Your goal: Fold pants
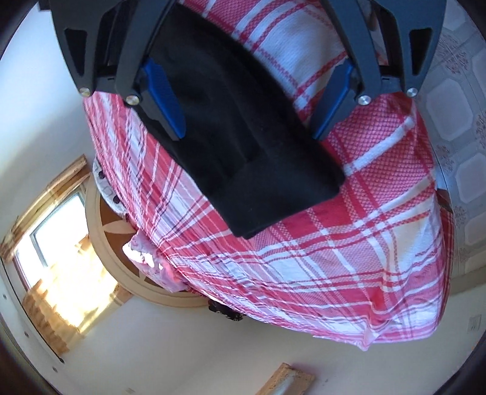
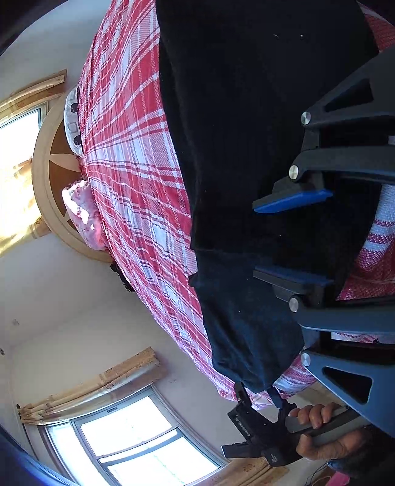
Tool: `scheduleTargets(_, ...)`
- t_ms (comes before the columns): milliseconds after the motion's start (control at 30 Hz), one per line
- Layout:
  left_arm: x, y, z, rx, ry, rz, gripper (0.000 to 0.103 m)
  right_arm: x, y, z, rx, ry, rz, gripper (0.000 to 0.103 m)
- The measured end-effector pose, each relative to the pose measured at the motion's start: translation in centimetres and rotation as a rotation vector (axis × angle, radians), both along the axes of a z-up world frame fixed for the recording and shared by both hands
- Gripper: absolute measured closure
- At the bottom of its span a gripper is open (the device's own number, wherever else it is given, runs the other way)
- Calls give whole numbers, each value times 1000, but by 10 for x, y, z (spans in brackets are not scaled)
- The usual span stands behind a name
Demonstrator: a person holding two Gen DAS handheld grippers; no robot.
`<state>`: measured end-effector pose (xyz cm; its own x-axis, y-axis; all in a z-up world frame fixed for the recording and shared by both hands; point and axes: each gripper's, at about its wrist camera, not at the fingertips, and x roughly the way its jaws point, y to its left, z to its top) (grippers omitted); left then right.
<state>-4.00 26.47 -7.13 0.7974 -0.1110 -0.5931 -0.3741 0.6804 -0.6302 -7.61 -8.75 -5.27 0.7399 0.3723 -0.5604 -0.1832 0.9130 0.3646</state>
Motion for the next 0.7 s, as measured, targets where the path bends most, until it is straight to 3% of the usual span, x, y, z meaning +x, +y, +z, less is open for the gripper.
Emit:
scheduleTargets(67, 3, 5, -2, -52, -14, 24, 26, 0, 0, -1, 5, -3, -3, 64)
scheduleTargets(233, 2, 21, -14, -155, -14, 66, 81, -1, -1, -2, 6, -7, -5, 64)
scheduleTargets(367, -2, 23, -13, -152, -31, 33, 87, -1, -3, -3, 16, -5, -5, 64)
scheduleTargets(533, -5, 8, 15, -16, -91, -18, 88, -3, -14, 5, 88, 10, -8, 64)
scheduleTargets(700, -1, 1, 26, 51, -103, -38, 88, -16, -31, 17, 97, -31, -56, 64)
